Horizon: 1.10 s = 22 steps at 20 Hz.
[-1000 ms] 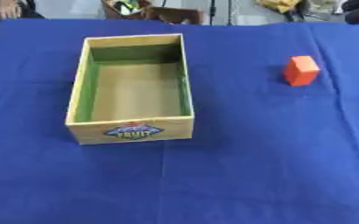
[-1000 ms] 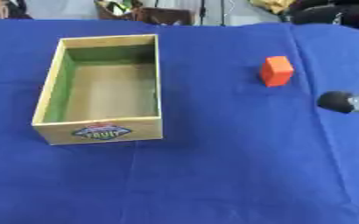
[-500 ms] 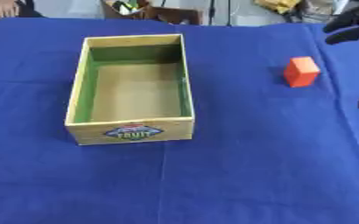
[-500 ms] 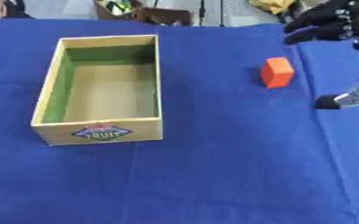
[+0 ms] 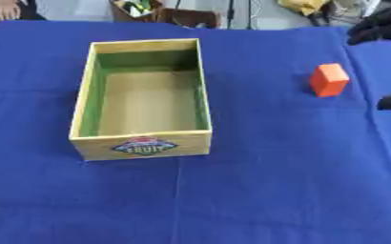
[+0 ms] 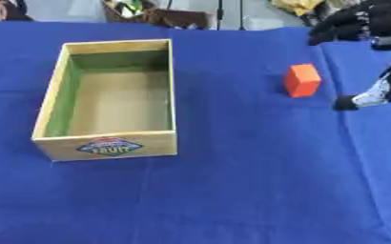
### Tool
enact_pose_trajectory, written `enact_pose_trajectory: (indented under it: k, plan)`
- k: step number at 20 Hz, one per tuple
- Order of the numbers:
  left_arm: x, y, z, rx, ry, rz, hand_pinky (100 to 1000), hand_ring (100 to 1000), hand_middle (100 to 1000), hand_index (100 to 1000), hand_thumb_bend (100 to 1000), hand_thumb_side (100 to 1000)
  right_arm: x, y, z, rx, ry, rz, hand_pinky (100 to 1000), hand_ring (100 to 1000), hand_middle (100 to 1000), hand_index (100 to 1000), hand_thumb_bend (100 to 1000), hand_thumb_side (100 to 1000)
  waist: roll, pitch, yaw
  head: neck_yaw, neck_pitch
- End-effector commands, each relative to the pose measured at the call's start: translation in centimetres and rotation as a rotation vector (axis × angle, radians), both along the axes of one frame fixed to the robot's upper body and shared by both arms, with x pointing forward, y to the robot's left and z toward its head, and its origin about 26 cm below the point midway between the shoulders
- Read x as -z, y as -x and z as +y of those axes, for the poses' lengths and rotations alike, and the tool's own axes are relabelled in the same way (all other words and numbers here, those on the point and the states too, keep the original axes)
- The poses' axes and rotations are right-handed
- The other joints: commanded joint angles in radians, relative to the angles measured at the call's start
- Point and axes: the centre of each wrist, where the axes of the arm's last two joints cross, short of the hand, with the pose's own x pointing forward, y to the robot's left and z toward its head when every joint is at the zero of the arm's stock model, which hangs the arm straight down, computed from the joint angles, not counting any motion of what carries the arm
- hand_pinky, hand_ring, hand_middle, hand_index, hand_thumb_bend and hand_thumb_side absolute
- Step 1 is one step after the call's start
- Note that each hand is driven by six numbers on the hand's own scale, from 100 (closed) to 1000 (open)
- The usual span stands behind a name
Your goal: Pick up objects on the table and place them in the box.
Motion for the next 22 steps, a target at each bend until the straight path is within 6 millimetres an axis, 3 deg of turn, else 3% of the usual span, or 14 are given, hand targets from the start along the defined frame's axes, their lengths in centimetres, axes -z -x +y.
enact_pose_trajectory:
  k: [1, 13, 22]
  plan:
    - [-0.8, 0.0, -0.2, 0.013, -0.02, -0.027, 260, 386, 443, 643, 100, 974, -0.8, -0.6, -1.2, 0.042, 0.02, 0.026, 847, 929, 899, 1000, 516, 851, -0.002, -0.01, 0.003, -0.012, -0.023]
    - [-1.2, -0.5, -0.8, 0.032, -0.018, -0.056, 259, 387, 444, 643, 100, 981, 0.4, -3.2, -2.1, 0.135, -0.046, 0.041, 852, 928, 882, 1000, 510, 832, -0.014, 0.05, 0.046, -0.063, -0.07]
    - [-1.5, -0.8, -1.2, 0.046, -0.019, -0.074, 259, 388, 445, 643, 100, 983, 1.1, -3.5, -3.5, 0.209, -0.051, 0.053, 852, 929, 884, 1000, 498, 813, -0.02, 0.085, 0.082, -0.099, -0.099]
